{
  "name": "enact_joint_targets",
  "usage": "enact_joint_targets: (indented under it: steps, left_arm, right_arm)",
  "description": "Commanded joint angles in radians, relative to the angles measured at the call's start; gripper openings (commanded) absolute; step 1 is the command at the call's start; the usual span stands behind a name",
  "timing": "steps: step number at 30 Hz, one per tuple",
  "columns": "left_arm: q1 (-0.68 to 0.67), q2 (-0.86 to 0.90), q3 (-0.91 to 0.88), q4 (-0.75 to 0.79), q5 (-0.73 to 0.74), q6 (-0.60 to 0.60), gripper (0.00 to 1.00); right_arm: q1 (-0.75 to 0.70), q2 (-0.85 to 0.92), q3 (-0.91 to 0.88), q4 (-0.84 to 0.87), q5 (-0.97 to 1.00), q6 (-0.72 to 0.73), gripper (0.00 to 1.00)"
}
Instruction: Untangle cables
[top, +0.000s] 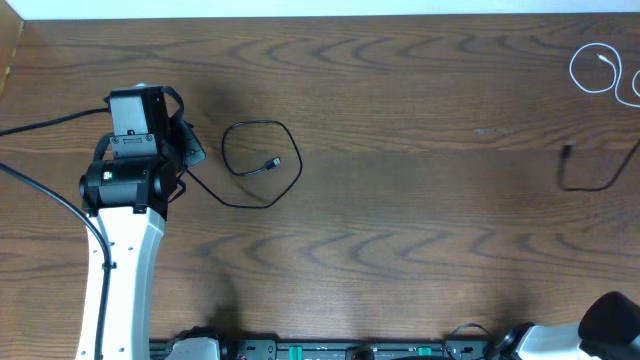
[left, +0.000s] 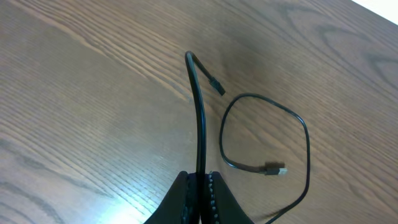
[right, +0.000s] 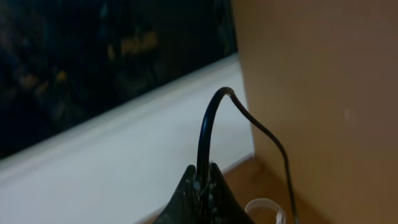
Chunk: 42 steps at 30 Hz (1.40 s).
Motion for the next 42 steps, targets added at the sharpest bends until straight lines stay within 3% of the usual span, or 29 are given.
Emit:
enact_joint_targets:
  steps: [1,6,15,20,21,22,23,25,27,32,39,42]
  left_arm:
    - [0.003,0.000,0.024,0.003,0.021,0.013,0.08]
    - [0.003,0.000,0.024,0.003,0.060,0.013,0.07]
    - [0.002,0.000,0.024,0.024,0.182,0.013,0.07]
    - [0.002,-0.001,0.024,0.022,0.235,0.013,0.07]
    - [0.002,-0.001,0.024,0.022,0.243,0.013,0.07]
    - [0.002,-0.001,0.024,0.022,0.256,0.013,0.06]
    - [0.001,-0.001,0.024,0.022,0.266,0.013,0.08]
    - [-0.002,-0.001,0.024,0.025,0.291,0.014,0.08]
    - [-0.015,-0.001,0.025,0.034,0.344,0.018,0.07]
    - [-0.058,-0.002,0.025,0.131,0.575,-0.033,0.08]
    - [-0.069,-0.008,0.025,0.251,0.742,-0.220,0.07]
    - [-0.069,-0.020,0.025,0.375,0.781,-0.338,0.08]
  right_arm:
    - [0.022,0.046,0.008,0.078,0.119,0.008,0.01]
    - [0.044,0.086,0.008,0.087,0.230,0.002,0.01]
    - [0.044,0.239,0.007,-0.352,0.245,0.020,0.01]
    - [0.042,0.326,0.007,-0.496,0.244,0.076,0.02]
    - [0.042,0.340,0.007,-0.515,0.243,0.076,0.09]
    - [0.042,0.353,0.007,-0.532,0.243,0.076,0.29]
    - [0.042,0.365,0.007,-0.543,0.235,0.075,0.55]
    - [0.043,0.380,0.007,-0.561,0.201,0.075,0.81]
    - [0.051,0.382,0.007,-0.574,0.067,0.070,0.99]
    - [0.143,0.378,0.007,-0.600,-0.302,-0.190,0.99]
    - [0.353,0.378,0.007,-0.640,-0.353,-0.308,0.99]
    - [0.445,0.380,0.007,-0.660,-0.403,-0.383,0.99]
